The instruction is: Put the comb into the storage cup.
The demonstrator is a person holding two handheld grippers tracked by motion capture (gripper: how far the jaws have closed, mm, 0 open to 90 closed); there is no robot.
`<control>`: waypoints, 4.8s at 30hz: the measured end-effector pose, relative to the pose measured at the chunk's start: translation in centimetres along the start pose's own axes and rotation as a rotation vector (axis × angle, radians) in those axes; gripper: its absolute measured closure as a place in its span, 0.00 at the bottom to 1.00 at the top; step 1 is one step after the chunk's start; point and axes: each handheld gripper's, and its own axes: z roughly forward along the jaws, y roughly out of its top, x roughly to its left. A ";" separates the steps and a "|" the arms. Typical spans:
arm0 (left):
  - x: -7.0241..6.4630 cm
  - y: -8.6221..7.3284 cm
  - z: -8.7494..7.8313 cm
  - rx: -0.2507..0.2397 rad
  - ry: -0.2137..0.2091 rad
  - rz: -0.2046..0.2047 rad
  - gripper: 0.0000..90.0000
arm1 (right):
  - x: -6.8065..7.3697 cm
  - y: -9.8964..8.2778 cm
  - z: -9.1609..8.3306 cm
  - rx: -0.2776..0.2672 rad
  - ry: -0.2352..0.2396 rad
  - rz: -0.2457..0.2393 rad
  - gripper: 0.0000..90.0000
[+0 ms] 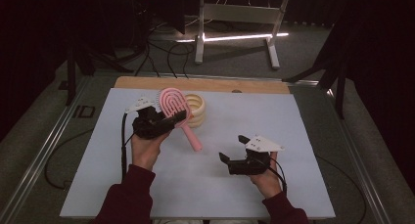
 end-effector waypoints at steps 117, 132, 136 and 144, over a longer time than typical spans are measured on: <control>2.1 8.4 4.9 -0.128 0.270 0.039 0.71 | -5.0 -5.4 -6.6 -0.174 -0.242 0.121 0.10; 2.3 8.2 7.0 -0.113 0.289 0.041 0.71 | -4.9 -5.1 -6.6 -0.194 -0.228 0.141 0.10; 2.4 8.1 7.7 -0.108 0.292 0.040 0.71 | -4.8 -5.0 -6.7 -0.200 -0.223 0.145 0.10; 2.4 7.8 8.6 -0.102 0.303 0.046 0.71 | -5.0 -5.0 -6.9 -0.207 -0.224 0.149 0.10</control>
